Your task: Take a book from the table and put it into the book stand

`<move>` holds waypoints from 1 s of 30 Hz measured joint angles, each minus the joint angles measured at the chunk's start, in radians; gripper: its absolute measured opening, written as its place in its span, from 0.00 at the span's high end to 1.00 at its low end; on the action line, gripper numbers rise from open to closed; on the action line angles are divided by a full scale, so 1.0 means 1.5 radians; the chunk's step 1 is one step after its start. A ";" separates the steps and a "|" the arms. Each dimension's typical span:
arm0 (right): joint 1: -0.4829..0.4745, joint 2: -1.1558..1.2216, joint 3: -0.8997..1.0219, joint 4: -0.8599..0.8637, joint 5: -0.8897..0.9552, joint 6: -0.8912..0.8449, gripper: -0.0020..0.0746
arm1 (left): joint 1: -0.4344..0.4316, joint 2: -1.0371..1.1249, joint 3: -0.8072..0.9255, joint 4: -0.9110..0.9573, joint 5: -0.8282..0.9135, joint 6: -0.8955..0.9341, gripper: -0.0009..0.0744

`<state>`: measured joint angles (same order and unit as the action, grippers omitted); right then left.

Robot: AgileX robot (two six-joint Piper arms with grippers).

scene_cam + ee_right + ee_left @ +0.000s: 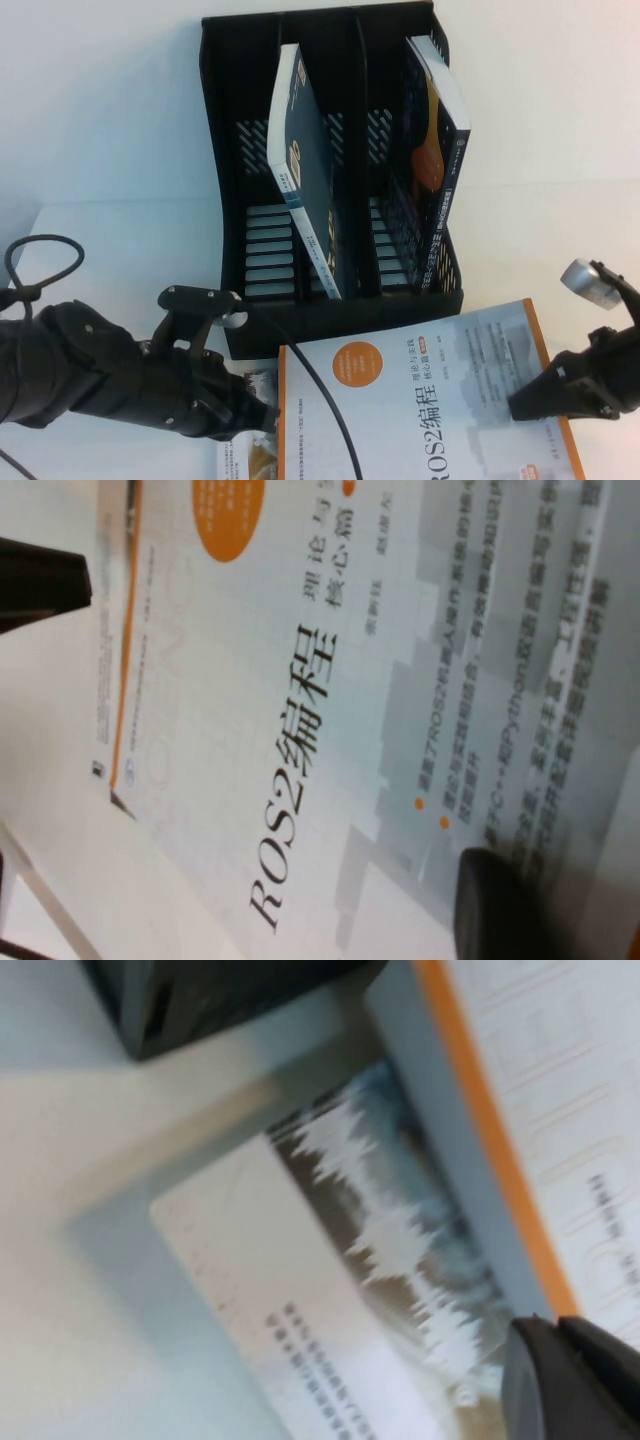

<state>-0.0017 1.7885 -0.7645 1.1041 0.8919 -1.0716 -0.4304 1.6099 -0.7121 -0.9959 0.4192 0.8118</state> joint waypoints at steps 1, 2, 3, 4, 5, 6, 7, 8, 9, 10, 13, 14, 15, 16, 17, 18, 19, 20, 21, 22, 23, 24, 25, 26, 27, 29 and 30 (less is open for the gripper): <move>0.000 -0.008 -0.010 -0.014 0.013 0.018 0.68 | 0.000 -0.012 0.000 0.000 0.000 -0.001 0.99; 0.001 -0.018 -0.023 -0.035 0.025 0.041 0.69 | 0.000 -0.024 0.000 0.001 0.000 -0.001 0.99; 0.001 -0.029 -0.035 -0.055 0.036 0.066 0.69 | 0.000 -0.032 0.000 0.007 0.000 -0.001 0.99; 0.001 -0.038 -0.047 -0.077 0.045 0.091 0.70 | 0.000 -0.041 0.000 0.015 0.000 -0.001 0.99; 0.001 -0.049 -0.057 -0.099 0.056 0.114 0.71 | 0.000 -0.049 0.000 0.024 0.000 -0.001 0.99; 0.001 -0.062 -0.066 -0.119 0.066 0.132 0.71 | 0.000 -0.056 0.000 0.031 0.000 -0.003 0.99; 0.001 -0.076 -0.072 -0.133 0.074 0.144 0.71 | 0.000 -0.063 0.001 0.038 0.000 -0.004 0.99; 0.001 -0.092 -0.076 -0.148 0.082 0.158 0.72 | 0.000 -0.069 0.001 0.041 0.000 -0.004 0.99; 0.001 -0.108 -0.082 -0.160 0.089 0.171 0.72 | 0.000 -0.075 0.001 0.044 0.000 -0.005 0.99; 0.001 -0.122 -0.085 -0.169 0.096 0.181 0.73 | 0.000 -0.082 0.002 0.045 0.000 -0.007 0.99; 0.001 -0.170 -0.098 -0.198 0.120 0.217 0.75 | 0.000 -0.100 0.002 0.048 0.000 -0.012 0.99; 0.001 -0.187 -0.103 -0.203 0.130 0.227 0.75 | 0.000 -0.108 0.002 0.049 0.000 -0.013 0.99; 0.001 -0.203 -0.107 -0.208 0.141 0.236 0.75 | 0.000 -0.116 0.002 0.049 0.000 -0.013 0.99; 0.001 -0.220 -0.111 -0.211 0.149 0.245 0.76 | 0.000 -0.126 0.002 0.049 0.000 -0.013 0.99; 0.001 -0.236 -0.118 -0.216 0.158 0.251 0.77 | 0.000 -0.137 0.003 0.049 0.000 -0.013 0.99; 0.001 -0.253 -0.124 -0.221 0.168 0.259 0.78 | 0.000 -0.147 0.003 0.050 0.000 -0.013 0.99; 0.001 -0.265 -0.130 -0.226 0.176 0.265 0.78 | 0.000 -0.159 0.003 0.050 0.000 -0.013 0.99; 0.001 -0.280 -0.139 -0.233 0.186 0.273 0.79 | 0.000 -0.172 0.005 0.052 0.000 -0.013 0.99; 0.001 -0.295 -0.148 -0.239 0.197 0.278 0.79 | 0.000 -0.183 0.005 0.053 0.000 -0.013 0.99; 0.001 -0.306 -0.157 -0.245 0.202 0.283 0.79 | 0.000 -0.196 0.005 0.055 0.000 -0.013 0.99; 0.001 -0.318 -0.168 -0.250 0.208 0.288 0.79 | 0.000 -0.209 0.005 0.055 0.001 -0.013 0.99; 0.001 -0.329 -0.180 -0.254 0.214 0.294 0.79 | 0.000 -0.222 0.005 0.056 0.001 -0.013 0.99; 0.001 -0.337 -0.192 -0.257 0.217 0.298 0.79 | 0.000 -0.235 0.005 0.056 0.001 -0.013 0.99; 0.001 -0.345 -0.203 -0.260 0.220 0.303 0.79 | 0.000 -0.247 0.005 0.056 0.003 -0.013 0.99; 0.003 -0.353 -0.214 -0.263 0.223 0.309 0.79 | 0.000 -0.256 0.005 0.056 0.004 -0.013 0.99; 0.007 -0.365 -0.233 -0.266 0.223 0.320 0.79 | 0.000 -0.279 0.005 0.057 0.007 -0.013 0.99; 0.013 -0.369 -0.242 -0.266 0.223 0.325 0.79 | 0.000 -0.288 0.006 0.057 0.007 -0.013 0.99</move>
<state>0.0171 1.2352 -1.1281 0.7053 1.2271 -0.5843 -0.4304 1.1781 -0.7027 -0.9102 0.4291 0.7917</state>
